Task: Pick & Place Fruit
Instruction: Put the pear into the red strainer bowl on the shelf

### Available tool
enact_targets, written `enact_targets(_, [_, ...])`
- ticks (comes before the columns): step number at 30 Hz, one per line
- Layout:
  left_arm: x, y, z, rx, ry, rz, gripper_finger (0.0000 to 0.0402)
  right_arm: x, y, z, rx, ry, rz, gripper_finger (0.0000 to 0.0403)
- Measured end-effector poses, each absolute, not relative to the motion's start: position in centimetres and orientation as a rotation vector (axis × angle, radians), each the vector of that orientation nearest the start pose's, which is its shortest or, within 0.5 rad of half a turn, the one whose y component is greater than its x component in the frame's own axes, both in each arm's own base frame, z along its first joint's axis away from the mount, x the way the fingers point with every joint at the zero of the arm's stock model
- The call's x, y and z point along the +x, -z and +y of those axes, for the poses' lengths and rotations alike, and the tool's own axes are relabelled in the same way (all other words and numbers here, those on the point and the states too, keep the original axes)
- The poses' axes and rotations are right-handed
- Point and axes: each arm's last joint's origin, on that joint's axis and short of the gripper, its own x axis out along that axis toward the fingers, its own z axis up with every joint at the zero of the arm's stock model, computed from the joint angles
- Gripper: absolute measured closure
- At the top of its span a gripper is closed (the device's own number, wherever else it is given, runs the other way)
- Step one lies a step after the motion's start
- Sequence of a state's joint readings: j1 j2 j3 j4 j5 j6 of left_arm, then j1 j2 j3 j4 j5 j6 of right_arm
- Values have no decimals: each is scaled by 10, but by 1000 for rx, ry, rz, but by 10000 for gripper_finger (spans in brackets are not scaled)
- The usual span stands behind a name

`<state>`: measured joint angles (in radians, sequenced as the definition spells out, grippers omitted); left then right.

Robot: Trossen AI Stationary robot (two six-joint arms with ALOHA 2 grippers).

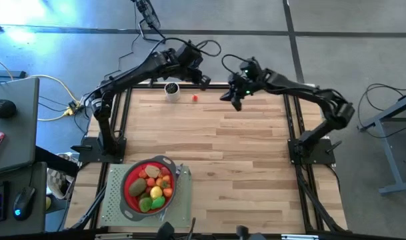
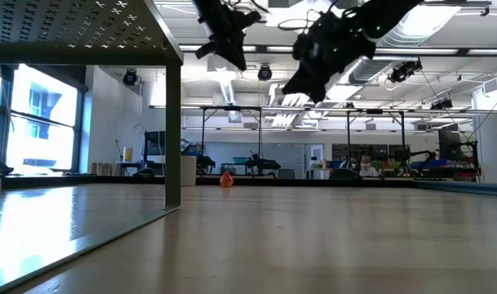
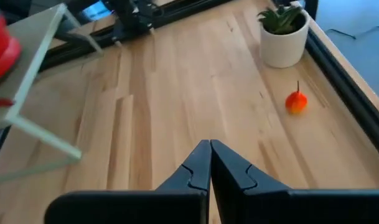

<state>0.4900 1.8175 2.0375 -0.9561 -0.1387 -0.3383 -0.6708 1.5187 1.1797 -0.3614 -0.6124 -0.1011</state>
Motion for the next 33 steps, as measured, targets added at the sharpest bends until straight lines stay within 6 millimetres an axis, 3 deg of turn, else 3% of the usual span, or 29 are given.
enact_targets(7, [335,-376,183,-432,-691,748,401,302,-258,-194,307,1,516,400])
enact_targets(12, [320,-377,173,-429,-656,674,401,314,-248,-192,329,-13,511,400])
enact_targets(23, [237,-370,129,-352,-605,384,401,326,-249,-198,275,88,414,400])
enact_targets(33, [176,-385,96,-279,-597,160,401,349,-206,-197,518,138,465,400])
